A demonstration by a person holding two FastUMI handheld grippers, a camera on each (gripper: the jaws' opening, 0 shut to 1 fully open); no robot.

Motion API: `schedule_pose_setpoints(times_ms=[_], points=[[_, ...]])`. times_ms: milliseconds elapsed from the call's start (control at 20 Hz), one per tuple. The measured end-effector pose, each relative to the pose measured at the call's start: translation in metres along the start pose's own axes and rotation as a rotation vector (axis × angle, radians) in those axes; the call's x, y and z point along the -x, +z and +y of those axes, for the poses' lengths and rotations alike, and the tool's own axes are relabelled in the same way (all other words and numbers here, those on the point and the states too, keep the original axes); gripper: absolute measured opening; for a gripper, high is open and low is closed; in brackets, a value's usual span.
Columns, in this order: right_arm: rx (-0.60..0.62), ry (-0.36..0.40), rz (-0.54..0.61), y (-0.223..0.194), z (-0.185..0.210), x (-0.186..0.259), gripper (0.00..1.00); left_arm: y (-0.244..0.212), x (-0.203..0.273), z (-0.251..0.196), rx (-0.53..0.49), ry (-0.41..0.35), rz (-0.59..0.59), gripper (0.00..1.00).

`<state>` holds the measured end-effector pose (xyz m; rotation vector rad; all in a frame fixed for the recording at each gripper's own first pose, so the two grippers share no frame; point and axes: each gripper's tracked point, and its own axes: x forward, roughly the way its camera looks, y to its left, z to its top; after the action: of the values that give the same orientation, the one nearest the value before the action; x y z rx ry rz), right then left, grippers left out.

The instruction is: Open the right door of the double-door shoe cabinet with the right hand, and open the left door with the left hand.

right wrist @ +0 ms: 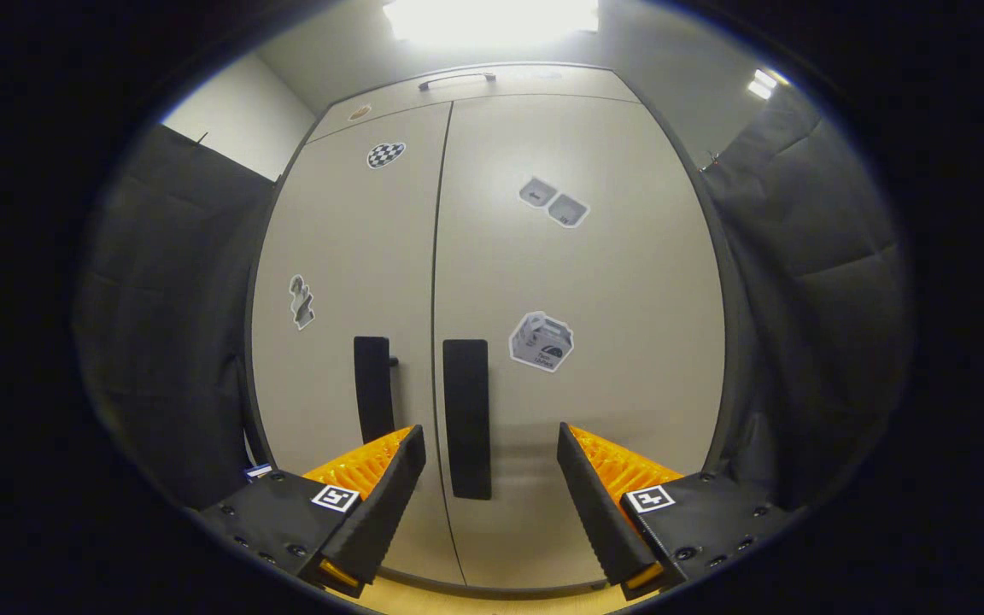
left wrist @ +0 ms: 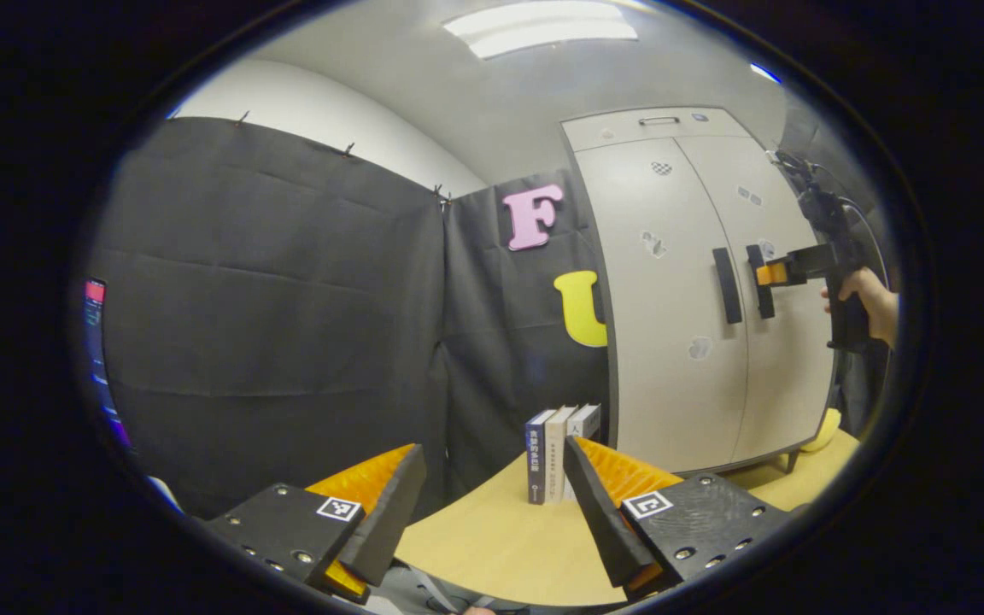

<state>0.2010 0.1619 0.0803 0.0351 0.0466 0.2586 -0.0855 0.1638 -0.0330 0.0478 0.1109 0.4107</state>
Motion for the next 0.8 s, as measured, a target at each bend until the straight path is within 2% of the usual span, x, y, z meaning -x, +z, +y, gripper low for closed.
schedule_pose_setpoints(times_ms=[200, 300, 350, 400, 450, 600, 750, 800], points=[[-0.012, -0.012, 0.022, 0.000, 0.006, -0.015, 0.97, 0.001, -0.001, 0.009, 0.000, 0.020, 0.003, 0.95], [-0.025, -0.017, 0.026, 0.000, 0.008, -0.020, 0.92, 0.005, -0.002, 0.014, -0.002, 0.029, -0.009, 0.96], [-0.033, -0.020, 0.022, 0.002, 0.010, -0.021, 0.87, 0.006, -0.002, 0.016, -0.003, 0.034, -0.014, 0.96], [-0.036, -0.026, 0.023, 0.003, 0.010, -0.023, 0.77, 0.006, -0.003, 0.018, 0.000, 0.038, -0.014, 0.96], [-0.039, -0.029, 0.026, 0.004, 0.010, -0.025, 0.60, 0.004, -0.004, 0.019, 0.004, 0.040, -0.012, 0.96], [-0.059, -0.013, 0.074, -0.001, 0.015, -0.035, 0.58, 0.003, -0.003, 0.022, 0.014, 0.044, -0.004, 0.95], [-0.051, -0.026, 0.105, -0.005, 0.013, -0.037, 0.37, 0.000, -0.005, 0.023, 0.019, 0.046, 0.001, 0.96], [-0.039, -0.034, 0.097, -0.002, 0.014, -0.037, 0.40, -0.001, -0.006, 0.022, 0.024, 0.045, 0.005, 0.96]])
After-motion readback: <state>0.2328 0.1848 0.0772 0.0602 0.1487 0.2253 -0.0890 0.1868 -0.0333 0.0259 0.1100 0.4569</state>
